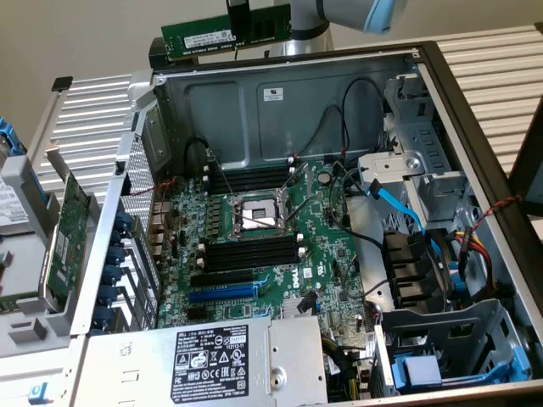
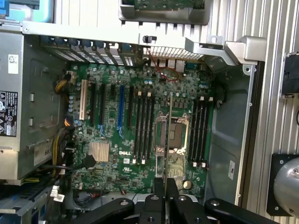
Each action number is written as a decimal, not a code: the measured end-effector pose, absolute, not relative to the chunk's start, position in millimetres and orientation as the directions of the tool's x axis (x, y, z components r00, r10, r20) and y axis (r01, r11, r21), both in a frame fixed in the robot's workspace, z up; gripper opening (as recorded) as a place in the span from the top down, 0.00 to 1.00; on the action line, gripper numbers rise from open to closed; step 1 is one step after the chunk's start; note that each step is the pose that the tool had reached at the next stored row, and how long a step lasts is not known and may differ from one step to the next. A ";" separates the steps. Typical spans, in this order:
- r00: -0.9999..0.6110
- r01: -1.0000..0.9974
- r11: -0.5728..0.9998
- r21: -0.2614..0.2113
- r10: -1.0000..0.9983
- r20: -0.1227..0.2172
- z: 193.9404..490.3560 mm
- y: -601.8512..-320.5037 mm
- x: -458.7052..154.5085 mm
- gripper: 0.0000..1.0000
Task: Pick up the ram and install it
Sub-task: 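Insert the ram into the slot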
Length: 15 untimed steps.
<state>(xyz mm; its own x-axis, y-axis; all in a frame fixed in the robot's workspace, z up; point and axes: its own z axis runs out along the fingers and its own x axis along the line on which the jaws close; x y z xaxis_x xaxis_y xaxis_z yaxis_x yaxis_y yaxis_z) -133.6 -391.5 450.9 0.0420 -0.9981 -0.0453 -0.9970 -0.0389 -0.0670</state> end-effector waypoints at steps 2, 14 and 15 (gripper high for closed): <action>0.043 -0.997 -0.040 -0.067 -0.998 -0.042 448.1 -387.4 -132.8 0.86; 0.043 -0.998 -0.041 -0.054 -0.998 -0.039 433.6 -386.0 -129.2 0.86; 0.043 -0.998 -0.041 -0.054 -0.998 -0.039 431.8 -386.1 -129.1 0.86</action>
